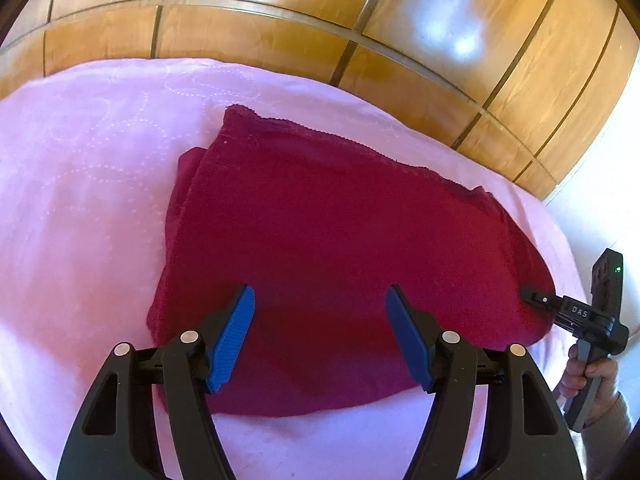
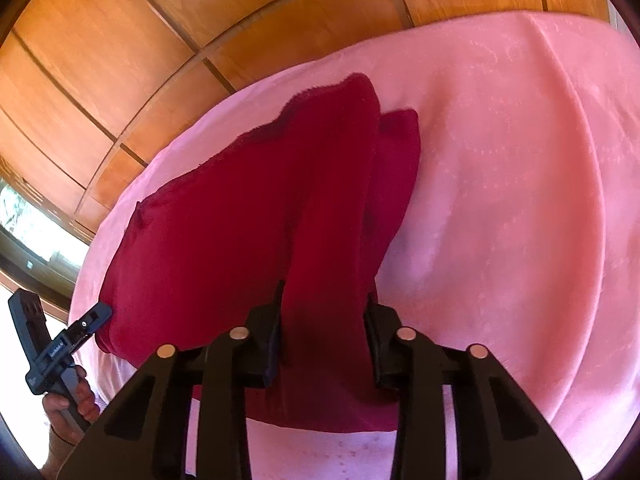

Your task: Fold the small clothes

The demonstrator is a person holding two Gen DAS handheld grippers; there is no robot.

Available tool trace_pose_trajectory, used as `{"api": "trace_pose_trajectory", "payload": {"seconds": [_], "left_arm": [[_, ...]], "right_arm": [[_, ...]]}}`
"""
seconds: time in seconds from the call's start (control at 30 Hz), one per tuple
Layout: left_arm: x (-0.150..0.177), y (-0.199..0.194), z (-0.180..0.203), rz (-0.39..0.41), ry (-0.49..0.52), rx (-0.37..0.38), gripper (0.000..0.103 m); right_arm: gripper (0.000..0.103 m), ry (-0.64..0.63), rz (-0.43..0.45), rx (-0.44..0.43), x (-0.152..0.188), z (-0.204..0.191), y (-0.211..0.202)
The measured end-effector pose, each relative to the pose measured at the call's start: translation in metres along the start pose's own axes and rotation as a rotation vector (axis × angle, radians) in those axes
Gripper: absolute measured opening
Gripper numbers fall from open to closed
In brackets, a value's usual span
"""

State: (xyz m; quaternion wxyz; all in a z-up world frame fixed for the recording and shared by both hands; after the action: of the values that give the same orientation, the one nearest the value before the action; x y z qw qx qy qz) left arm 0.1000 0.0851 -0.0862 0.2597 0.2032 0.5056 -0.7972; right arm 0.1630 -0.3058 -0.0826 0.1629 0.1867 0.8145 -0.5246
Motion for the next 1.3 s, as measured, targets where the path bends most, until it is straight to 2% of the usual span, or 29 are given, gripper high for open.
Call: {"api": "trace_pose_trajectory", "payload": {"seconds": [0.13,0.33,0.47,0.57,0.67,0.77,0.87,0.93,1.03,1.1,1.17,1.3], "left_arm": [[0.0,-0.006,-0.004,-0.017,-0.015,0.068,0.066],[-0.003,-0.005,-0.008,-0.046,-0.067,0.186,0.066],[-0.007,-0.009,-0.015,-0.037,-0.128,0.247,0.066],[-0.015,-0.019,-0.02,-0.002,-0.161,0.279,0.066],[-0.023,-0.033,-0.029,0.038,-0.191,0.3,0.066],[-0.028,-0.047,-0.039,0.073,-0.22,0.311,0.066],[-0.033,-0.062,-0.049,0.103,-0.267,0.357,0.066],[-0.034,-0.068,-0.054,0.118,-0.269,0.341,0.066],[-0.038,-0.072,-0.06,0.122,-0.292,0.342,0.066],[-0.039,-0.075,-0.063,0.123,-0.3,0.347,0.066],[-0.04,-0.081,-0.065,0.125,-0.302,0.355,0.066],[-0.05,-0.078,-0.058,0.119,-0.301,0.384,0.068]], "right_arm": [[0.028,-0.019,0.022,-0.04,-0.009,-0.013,-0.015],[0.027,-0.034,0.047,-0.17,-0.028,-0.048,-0.032],[0.026,-0.09,0.069,-0.251,-0.042,-0.095,-0.036],[0.025,-0.165,0.071,-0.314,-0.047,-0.141,-0.033],[0.025,-0.248,0.053,-0.348,-0.045,-0.185,-0.02],[0.025,-0.313,-0.008,-0.372,-0.031,-0.229,0.012],[0.025,-0.37,-0.069,-0.38,-0.012,-0.259,0.039],[0.025,-0.418,-0.107,-0.378,0.003,-0.278,0.057],[0.025,-0.498,-0.133,-0.328,0.022,-0.295,0.077],[0.031,-0.558,-0.128,-0.292,0.032,-0.302,0.081],[0.053,-0.575,-0.118,-0.345,0.039,-0.306,0.075],[0.063,-0.615,-0.073,-0.393,0.051,-0.306,0.05]]}}
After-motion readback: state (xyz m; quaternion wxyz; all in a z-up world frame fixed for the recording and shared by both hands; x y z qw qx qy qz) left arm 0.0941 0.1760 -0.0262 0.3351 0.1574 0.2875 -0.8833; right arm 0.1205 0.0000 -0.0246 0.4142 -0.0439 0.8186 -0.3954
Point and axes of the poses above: each gripper's, at about its wrist camera, not at the fingertips, and y roughly the way its jaws point, z to its right, x to its underside, the point moved 5 cm from there along y, roughly the way its jaws point, and after that the axes turned 2 degrees about x, right-handed, at the moved point
